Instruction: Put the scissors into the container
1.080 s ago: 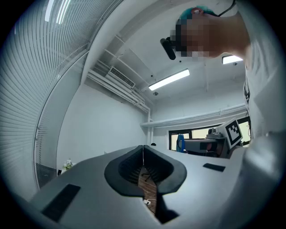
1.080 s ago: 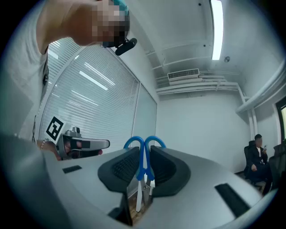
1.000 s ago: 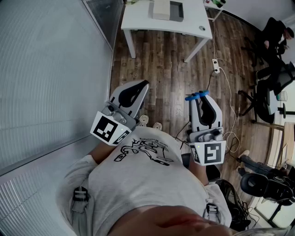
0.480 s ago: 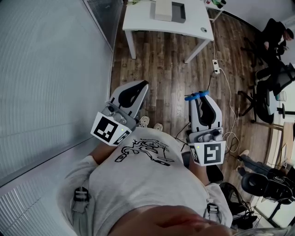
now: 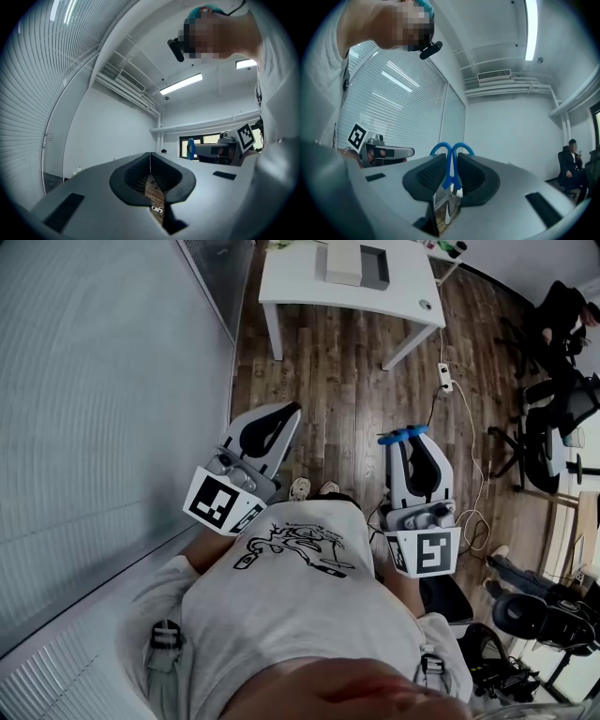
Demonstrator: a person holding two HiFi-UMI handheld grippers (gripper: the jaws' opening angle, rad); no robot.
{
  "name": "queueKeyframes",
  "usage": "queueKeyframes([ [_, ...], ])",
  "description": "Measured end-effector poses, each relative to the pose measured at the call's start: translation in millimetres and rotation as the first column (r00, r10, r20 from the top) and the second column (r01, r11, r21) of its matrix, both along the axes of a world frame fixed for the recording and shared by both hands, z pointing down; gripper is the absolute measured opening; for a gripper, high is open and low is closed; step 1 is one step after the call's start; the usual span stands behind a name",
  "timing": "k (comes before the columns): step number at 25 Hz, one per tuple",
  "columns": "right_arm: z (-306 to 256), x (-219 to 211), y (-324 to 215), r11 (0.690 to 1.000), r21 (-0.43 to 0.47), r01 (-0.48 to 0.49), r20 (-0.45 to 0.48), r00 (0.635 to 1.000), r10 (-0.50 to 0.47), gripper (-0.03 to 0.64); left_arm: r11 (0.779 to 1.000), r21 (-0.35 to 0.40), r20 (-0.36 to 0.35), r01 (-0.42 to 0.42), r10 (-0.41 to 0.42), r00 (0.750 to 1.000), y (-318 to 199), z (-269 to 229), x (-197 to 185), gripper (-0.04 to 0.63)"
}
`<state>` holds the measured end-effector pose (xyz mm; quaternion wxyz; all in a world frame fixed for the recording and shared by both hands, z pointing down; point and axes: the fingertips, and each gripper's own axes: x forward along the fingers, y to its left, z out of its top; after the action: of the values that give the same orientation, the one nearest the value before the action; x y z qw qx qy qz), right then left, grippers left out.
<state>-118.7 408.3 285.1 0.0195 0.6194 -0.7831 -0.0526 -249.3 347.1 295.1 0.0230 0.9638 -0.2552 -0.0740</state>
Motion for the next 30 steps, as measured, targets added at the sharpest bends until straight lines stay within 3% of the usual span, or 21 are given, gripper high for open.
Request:
queueKeyframes([
  [15, 9.8, 9.6, -35.8, 1.000, 0.006, -0.011, -0.002, 1.000, 0.011, 0.086, 1.000, 0.004, -0.002, -0.013, 0.013, 1.000, -35.2, 8.2, 11.3, 0.021],
  [30, 8.5, 60.5, -96.8, 1.000, 0.006, -0.005, 0.003, 1.000, 0.005, 0.086, 1.000, 0.009, 0.009, -0.011, 0.011, 1.000, -95.3, 4.4, 63.9, 0.021],
])
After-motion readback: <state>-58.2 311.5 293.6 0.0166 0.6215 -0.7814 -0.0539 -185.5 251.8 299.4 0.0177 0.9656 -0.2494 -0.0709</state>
